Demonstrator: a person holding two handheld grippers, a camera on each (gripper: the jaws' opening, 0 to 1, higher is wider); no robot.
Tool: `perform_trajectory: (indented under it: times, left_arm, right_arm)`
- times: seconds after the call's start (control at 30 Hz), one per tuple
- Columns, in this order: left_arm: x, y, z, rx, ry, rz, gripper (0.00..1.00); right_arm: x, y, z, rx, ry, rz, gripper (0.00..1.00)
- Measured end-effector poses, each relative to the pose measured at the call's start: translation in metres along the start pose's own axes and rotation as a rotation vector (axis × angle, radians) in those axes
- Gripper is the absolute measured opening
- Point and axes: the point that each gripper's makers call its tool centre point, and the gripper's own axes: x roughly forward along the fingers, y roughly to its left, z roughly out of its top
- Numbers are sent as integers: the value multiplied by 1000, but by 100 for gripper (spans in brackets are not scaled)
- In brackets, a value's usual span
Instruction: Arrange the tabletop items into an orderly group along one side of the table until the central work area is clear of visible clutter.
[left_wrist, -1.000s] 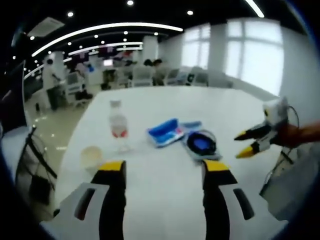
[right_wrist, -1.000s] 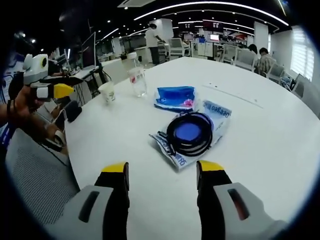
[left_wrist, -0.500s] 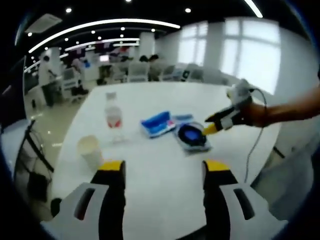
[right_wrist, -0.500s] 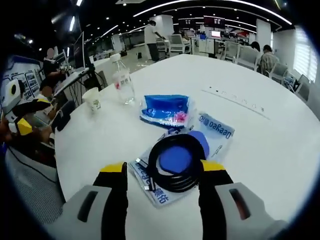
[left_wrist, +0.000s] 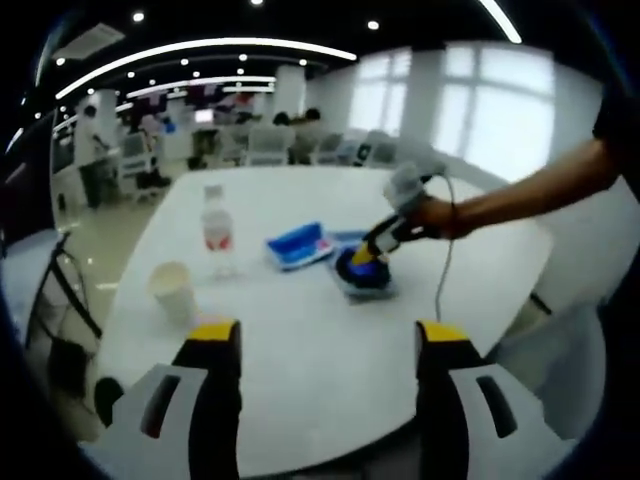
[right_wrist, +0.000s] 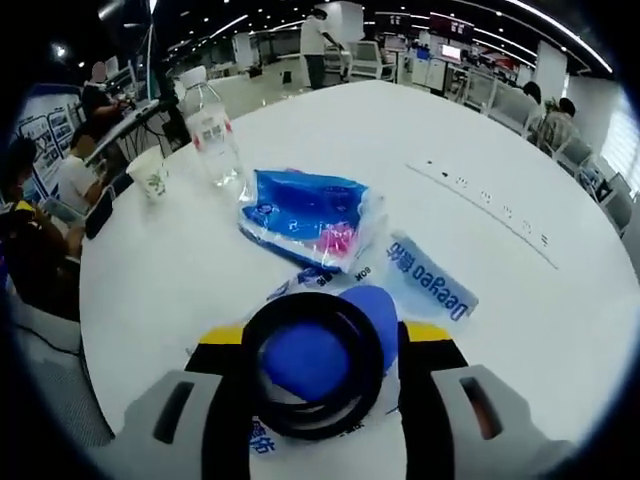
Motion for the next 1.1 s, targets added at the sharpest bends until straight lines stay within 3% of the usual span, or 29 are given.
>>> perform_trajectory:
  times: [0.17,0.37,0.57,0.6,0.63,0.67,0.7,0.73,1.0,1.1]
  left_arm:
    - [-1,1,-1,-26,-5,13,66]
    - [0,0,-12,-54,8,25,65]
    - [2,4,-7,-87,-11,47,63]
    - [2,4,-6,-87,-11,48,62]
    - [3,4,-6,-86,-11,48,62]
    - [2,3,-7,-86,-9,50,62]
    - [3,4,-7,-87,-7,51,61]
    - [2,4,-8,-88,-4,54,61]
    - [1,4,-7,-89,-6,67,58]
    - [2,4,-7,-81,-7,71,58]
  right_arm:
    - [9,0,0,-53,34,-1,52]
    - [14,1,-2,7,31,13,48]
    - [21,-4,1,-2,10,10,44]
    - [20,-4,1,-2,12,11,40]
    - [13,-13,-4,-64,42,-56,22]
    - [8,-24,-7,-112,59,-118,11]
    - [12,-8,-4,-32,29,-42,7]
    - [10,-2,-7,-8,30,-1,5]
    - [-8,9,-17,28,17,-16,3]
    - [-8,2,-15,41,-1,-20,3]
